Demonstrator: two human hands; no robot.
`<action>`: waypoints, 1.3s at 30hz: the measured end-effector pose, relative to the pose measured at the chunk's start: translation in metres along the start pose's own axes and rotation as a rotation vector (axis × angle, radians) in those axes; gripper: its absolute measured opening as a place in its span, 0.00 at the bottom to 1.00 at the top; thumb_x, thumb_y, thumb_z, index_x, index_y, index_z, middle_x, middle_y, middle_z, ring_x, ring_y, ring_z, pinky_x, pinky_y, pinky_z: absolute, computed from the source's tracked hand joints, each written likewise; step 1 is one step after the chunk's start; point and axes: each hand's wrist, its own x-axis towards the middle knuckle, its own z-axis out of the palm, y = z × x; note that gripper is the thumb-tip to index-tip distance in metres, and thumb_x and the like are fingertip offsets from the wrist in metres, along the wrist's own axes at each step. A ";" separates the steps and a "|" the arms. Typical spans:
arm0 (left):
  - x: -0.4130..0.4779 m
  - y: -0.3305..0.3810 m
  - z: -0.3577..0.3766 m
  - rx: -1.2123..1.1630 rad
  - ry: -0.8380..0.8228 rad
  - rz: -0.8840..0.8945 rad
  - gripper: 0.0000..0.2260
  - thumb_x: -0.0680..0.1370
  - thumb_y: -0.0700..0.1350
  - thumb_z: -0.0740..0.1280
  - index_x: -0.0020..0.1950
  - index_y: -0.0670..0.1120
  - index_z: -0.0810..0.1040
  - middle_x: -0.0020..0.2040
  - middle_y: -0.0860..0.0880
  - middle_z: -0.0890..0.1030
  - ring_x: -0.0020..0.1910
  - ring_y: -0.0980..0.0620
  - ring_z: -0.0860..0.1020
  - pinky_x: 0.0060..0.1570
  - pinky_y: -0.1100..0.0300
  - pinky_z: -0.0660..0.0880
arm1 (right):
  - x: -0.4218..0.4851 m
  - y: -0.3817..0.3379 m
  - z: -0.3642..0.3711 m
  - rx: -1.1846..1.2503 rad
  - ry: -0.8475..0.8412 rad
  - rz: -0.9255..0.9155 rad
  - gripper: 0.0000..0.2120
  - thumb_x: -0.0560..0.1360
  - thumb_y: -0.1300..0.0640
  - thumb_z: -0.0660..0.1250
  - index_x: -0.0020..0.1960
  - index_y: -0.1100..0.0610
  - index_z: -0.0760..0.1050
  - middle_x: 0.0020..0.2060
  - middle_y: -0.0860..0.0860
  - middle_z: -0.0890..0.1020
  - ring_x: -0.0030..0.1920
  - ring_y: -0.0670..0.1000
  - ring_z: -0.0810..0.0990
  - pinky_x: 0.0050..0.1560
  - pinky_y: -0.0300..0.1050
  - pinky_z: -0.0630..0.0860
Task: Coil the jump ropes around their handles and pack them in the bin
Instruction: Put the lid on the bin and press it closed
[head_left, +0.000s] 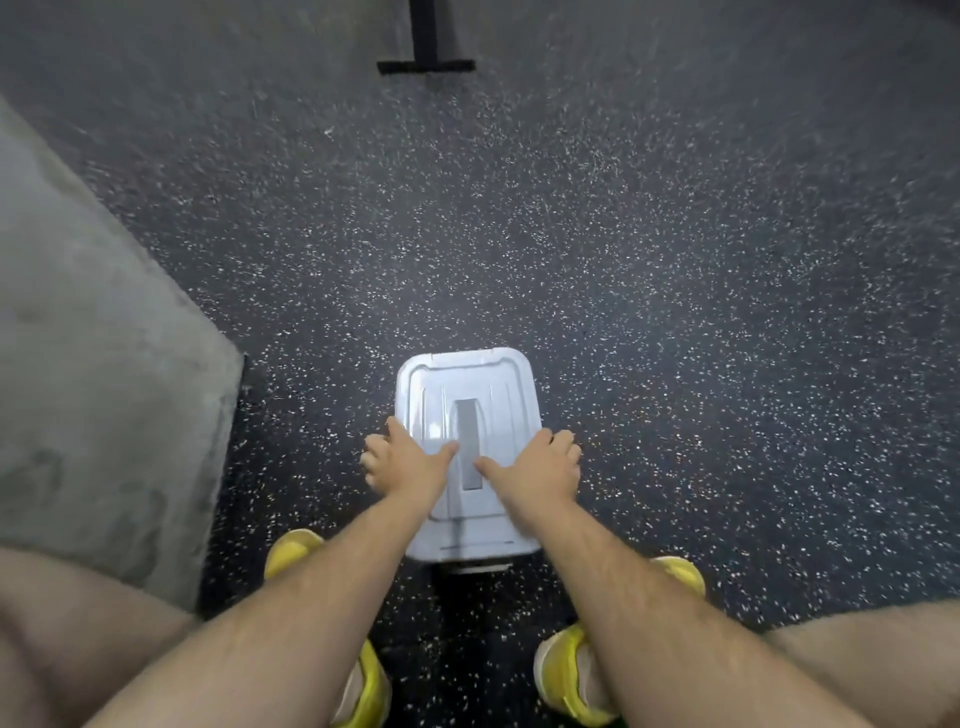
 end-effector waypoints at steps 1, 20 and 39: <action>0.003 0.001 0.001 0.009 -0.002 -0.002 0.43 0.71 0.66 0.72 0.78 0.47 0.59 0.71 0.41 0.65 0.67 0.41 0.66 0.65 0.45 0.70 | 0.003 -0.001 0.001 -0.013 0.006 -0.003 0.47 0.70 0.29 0.67 0.73 0.62 0.60 0.68 0.58 0.66 0.67 0.57 0.66 0.68 0.51 0.67; 0.033 0.026 -0.001 0.660 -0.362 0.567 0.55 0.63 0.83 0.58 0.76 0.64 0.27 0.78 0.47 0.25 0.78 0.36 0.30 0.72 0.27 0.41 | 0.120 -0.055 -0.054 -0.423 -0.093 -0.519 0.45 0.74 0.42 0.71 0.80 0.55 0.51 0.80 0.54 0.51 0.77 0.57 0.55 0.73 0.56 0.63; 0.036 0.040 0.003 0.705 -0.430 0.525 0.55 0.66 0.80 0.62 0.77 0.63 0.29 0.78 0.47 0.26 0.77 0.34 0.30 0.70 0.24 0.43 | 0.174 -0.087 -0.024 -0.303 -0.340 -0.620 0.30 0.73 0.52 0.75 0.71 0.55 0.69 0.66 0.53 0.71 0.65 0.56 0.73 0.66 0.50 0.71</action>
